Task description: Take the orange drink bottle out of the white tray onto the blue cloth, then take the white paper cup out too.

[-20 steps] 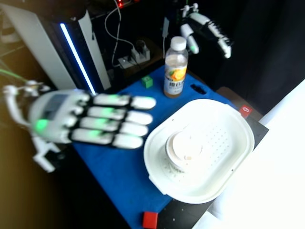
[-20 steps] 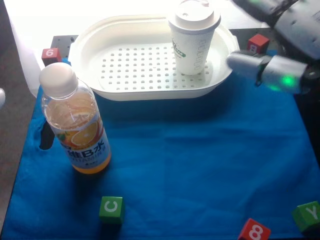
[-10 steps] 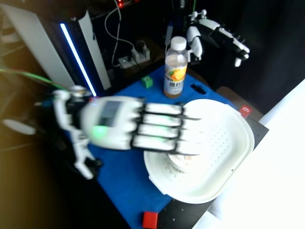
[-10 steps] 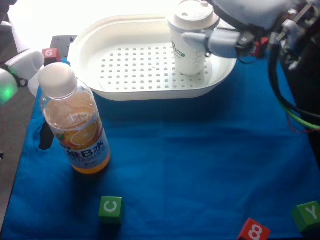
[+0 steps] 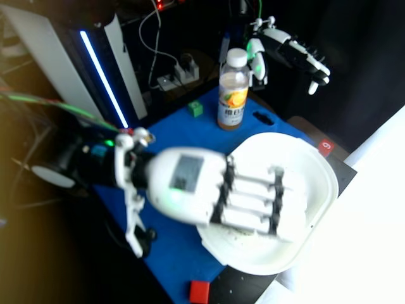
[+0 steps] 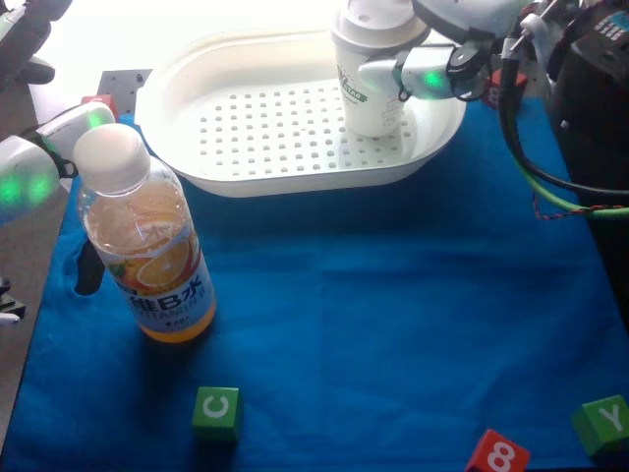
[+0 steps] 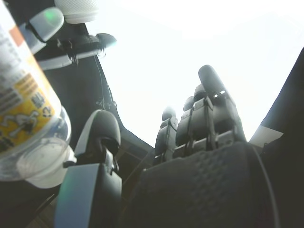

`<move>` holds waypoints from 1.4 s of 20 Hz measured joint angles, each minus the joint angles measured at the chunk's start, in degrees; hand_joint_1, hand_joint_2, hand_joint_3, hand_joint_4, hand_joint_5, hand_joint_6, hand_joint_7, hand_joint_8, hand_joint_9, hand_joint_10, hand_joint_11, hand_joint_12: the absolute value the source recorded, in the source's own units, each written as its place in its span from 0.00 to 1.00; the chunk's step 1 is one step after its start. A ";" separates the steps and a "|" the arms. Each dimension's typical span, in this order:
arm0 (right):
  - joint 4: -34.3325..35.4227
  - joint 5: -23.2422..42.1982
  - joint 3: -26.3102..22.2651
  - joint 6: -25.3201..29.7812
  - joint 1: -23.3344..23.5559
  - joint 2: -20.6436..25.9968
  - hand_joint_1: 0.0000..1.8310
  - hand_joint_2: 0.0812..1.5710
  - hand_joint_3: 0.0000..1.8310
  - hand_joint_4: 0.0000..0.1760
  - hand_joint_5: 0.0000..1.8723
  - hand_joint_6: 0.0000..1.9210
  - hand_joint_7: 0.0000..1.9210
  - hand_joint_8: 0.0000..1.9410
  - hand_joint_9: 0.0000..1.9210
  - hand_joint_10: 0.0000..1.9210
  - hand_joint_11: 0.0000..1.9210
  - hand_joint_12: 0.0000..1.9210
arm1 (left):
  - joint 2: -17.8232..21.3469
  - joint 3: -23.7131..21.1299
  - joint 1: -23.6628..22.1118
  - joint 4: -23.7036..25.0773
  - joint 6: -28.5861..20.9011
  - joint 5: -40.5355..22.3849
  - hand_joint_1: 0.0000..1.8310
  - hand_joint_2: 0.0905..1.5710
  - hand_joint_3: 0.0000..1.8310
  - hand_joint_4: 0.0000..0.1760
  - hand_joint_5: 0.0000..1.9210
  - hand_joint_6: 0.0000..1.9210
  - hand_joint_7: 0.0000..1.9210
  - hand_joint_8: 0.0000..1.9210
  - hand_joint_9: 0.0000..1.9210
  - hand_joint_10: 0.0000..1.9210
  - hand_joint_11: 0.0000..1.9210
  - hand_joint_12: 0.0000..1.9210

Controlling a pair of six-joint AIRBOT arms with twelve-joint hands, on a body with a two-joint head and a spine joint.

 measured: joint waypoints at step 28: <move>-10.58 14.05 -18.71 10.43 -0.07 15.82 0.50 0.75 0.00 0.00 0.05 0.71 0.13 0.70 0.17 0.89 0.24 1.00 | 0.00 -0.09 1.14 -2.21 -0.61 -1.31 0.31 0.83 0.00 0.62 0.05 0.00 0.02 0.00 0.06 0.00 0.00 0.49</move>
